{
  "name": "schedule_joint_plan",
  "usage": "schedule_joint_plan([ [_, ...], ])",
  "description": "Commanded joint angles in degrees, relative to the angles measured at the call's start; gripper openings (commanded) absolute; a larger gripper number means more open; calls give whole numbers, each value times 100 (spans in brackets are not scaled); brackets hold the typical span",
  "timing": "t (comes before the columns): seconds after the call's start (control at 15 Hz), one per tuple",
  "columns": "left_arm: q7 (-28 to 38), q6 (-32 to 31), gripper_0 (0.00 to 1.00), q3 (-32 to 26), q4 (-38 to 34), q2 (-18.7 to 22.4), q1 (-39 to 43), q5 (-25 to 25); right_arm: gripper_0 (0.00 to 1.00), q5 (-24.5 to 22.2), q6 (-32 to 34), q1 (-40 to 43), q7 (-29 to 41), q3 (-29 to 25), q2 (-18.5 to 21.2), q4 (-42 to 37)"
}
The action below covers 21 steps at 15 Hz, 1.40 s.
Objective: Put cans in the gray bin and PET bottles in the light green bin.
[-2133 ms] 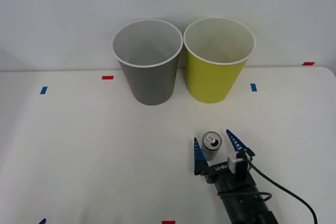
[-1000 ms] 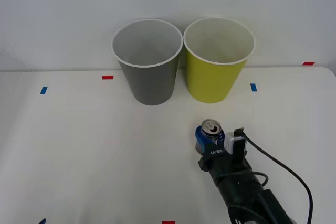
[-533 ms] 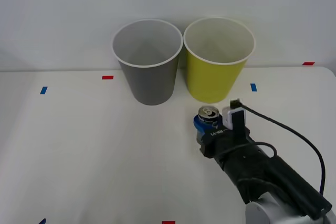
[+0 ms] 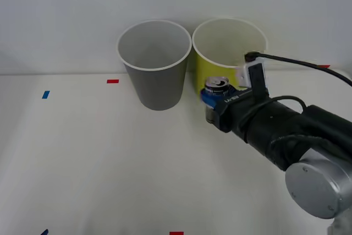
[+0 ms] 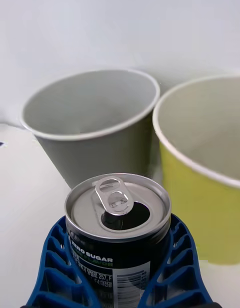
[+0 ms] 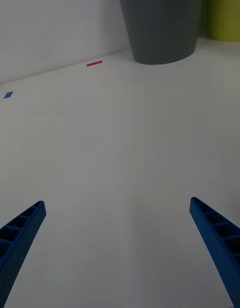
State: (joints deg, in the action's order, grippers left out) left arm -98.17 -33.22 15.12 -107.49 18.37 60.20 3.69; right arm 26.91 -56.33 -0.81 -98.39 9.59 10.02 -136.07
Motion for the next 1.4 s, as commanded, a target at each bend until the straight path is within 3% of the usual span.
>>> schedule_joint_plan([
  [0.07, 0, 0, 100, 0, 0, 0, 0, 0, 4, 526, -889, -885, 30, -388, -1, -7],
  [0.27, 0, 0, 100, 0, 0, 0, 0, 0, 2, 614, -1152, -1606, 135, -230, -62, 178],
  [0.53, 0, 0, 100, 0, 0, 0, 0, 0, 1, 957, -1135, -2889, 241, -370, -106, 1276],
  [0.87, 0, 0, 100, 0, 0, 0, 0, 0, 1, 1036, -133, -3795, 215, -282, -97, 2682],
  [1.07, 0, 0, 100, 0, 0, 0, 0, 0, 1, 1018, 922, -4049, 215, 34, -36, 3482],
  [1.4, 0, 0, 100, 0, 0, 0, 0, 0, 0, 1010, 1238, -4542, 171, 139, -9, 4308],
])
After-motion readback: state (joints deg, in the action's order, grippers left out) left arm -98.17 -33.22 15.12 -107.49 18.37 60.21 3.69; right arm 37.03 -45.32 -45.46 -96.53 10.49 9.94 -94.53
